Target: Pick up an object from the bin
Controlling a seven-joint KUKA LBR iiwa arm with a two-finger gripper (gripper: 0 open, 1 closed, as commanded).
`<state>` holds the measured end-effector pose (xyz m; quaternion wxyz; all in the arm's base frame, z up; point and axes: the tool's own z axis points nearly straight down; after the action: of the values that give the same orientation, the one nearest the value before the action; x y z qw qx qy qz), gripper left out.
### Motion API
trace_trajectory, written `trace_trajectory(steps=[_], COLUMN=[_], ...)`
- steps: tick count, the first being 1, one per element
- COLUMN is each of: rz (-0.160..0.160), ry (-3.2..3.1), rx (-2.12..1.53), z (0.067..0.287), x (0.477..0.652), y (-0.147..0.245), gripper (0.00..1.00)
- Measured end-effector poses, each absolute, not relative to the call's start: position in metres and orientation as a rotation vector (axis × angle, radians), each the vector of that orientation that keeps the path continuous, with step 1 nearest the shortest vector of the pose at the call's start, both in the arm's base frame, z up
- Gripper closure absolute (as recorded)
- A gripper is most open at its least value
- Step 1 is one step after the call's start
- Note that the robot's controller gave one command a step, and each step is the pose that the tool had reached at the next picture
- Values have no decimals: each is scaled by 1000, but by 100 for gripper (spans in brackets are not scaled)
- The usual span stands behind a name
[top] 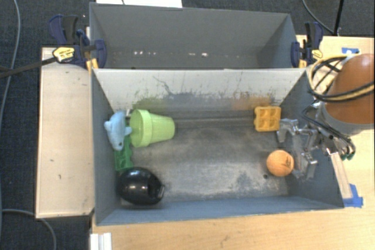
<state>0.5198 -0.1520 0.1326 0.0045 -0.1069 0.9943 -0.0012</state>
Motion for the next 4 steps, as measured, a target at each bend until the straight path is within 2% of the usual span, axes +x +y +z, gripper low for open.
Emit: trace_trajectory(steps=[1,2,4], rz=[2,-2,-2], ry=[3136,3121,3120], rx=[-99,-280,-282], z=[69,70,73], x=[514,510,509], y=[-150,-151,-151], gripper=[0,100,100])
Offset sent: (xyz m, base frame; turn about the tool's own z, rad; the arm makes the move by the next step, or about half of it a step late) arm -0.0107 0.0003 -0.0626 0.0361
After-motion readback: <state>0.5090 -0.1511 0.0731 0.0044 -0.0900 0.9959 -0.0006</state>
